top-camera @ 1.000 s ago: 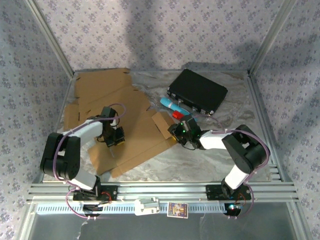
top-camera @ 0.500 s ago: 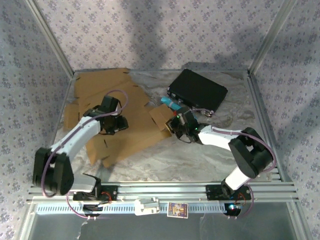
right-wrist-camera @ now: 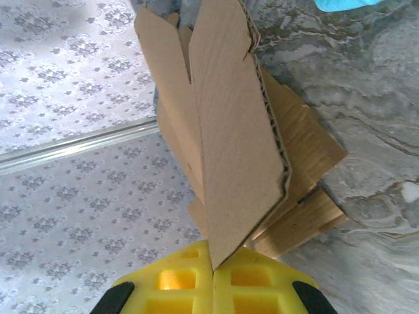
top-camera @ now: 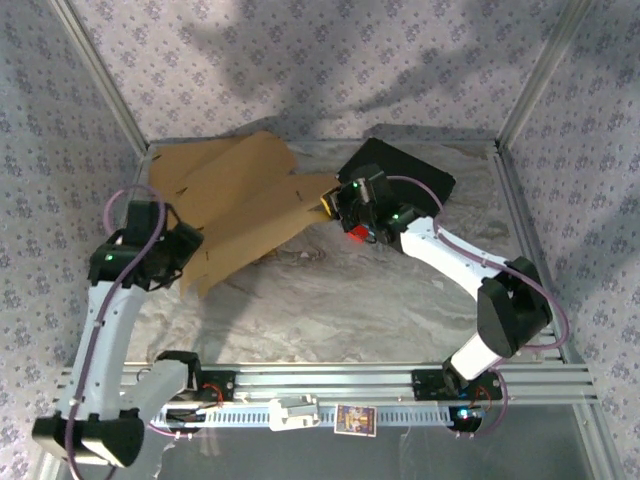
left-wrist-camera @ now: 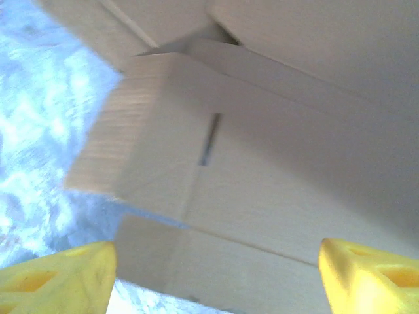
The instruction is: Fold the paper box
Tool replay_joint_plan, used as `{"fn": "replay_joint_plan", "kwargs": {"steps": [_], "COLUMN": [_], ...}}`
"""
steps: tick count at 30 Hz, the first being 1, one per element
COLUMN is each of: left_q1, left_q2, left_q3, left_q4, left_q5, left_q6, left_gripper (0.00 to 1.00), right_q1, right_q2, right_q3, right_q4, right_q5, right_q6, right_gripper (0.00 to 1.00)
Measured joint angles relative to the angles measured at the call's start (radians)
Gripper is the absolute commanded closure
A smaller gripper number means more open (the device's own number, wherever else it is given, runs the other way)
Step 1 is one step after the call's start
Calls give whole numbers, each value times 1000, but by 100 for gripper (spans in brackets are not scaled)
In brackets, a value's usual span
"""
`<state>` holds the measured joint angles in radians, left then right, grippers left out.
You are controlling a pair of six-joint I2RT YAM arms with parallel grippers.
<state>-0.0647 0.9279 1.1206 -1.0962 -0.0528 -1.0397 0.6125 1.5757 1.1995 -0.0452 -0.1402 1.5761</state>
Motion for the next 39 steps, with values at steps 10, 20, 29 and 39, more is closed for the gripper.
{"fn": "replay_joint_plan", "kwargs": {"steps": [10, 20, 29, 39], "left_q1": [125, 73, 23, -55], "left_q2": [-174, -188, -225, -265], "left_q3": [-298, -452, -542, -503], "left_q4": [22, 236, 422, 443], "left_q5": [156, 156, 79, 24], "left_q6": [-386, -596, -660, -710], "left_gripper": [10, 22, 85, 100], "right_q1": [-31, -79, -117, -167], "right_q2": [3, 2, -16, -11], "right_q3": [32, 32, 32, 137], "right_q4": [-74, -137, -190, -311], "right_q5": [-29, -77, -121, -171], "right_q6": [34, 59, 58, -10], "right_gripper": [100, 100, 100, 78]}}
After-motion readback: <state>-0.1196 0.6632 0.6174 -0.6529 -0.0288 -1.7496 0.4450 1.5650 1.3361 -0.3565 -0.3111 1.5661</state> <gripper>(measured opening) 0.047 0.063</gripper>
